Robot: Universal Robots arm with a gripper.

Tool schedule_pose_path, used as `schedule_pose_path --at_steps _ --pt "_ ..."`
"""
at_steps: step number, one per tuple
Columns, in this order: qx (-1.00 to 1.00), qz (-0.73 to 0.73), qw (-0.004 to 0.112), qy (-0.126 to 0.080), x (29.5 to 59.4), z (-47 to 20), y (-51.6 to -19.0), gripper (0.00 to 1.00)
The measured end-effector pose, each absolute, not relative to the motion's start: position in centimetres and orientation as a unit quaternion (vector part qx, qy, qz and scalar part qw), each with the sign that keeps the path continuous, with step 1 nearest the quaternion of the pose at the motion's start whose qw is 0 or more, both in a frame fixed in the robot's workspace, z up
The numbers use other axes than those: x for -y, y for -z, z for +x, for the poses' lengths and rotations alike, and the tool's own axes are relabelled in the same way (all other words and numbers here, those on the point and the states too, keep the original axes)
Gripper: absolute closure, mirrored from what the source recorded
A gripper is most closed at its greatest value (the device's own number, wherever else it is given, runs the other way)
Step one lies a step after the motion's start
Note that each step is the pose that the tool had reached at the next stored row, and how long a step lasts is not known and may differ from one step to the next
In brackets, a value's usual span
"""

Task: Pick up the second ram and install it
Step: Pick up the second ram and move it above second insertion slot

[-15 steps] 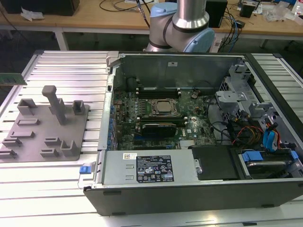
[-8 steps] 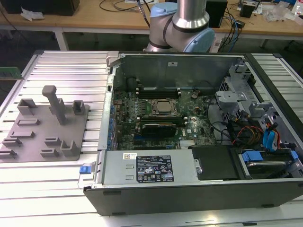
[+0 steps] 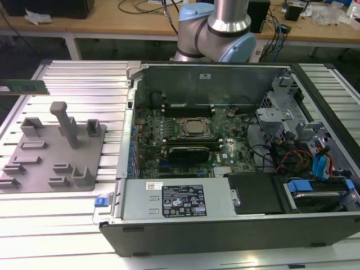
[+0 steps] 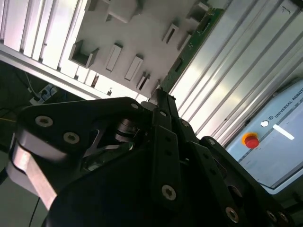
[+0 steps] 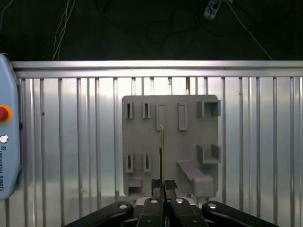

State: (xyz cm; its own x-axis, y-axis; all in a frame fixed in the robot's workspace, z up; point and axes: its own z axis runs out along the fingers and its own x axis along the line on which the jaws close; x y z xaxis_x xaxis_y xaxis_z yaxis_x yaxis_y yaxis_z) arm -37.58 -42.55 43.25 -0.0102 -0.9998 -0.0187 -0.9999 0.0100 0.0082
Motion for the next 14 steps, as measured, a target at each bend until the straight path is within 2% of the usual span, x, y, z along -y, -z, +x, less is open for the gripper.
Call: schedule_pose_path --at_steps 14 --pt "-0.711 -0.703 0.004 -0.01 42.5 -28.0 -43.2 0.91"
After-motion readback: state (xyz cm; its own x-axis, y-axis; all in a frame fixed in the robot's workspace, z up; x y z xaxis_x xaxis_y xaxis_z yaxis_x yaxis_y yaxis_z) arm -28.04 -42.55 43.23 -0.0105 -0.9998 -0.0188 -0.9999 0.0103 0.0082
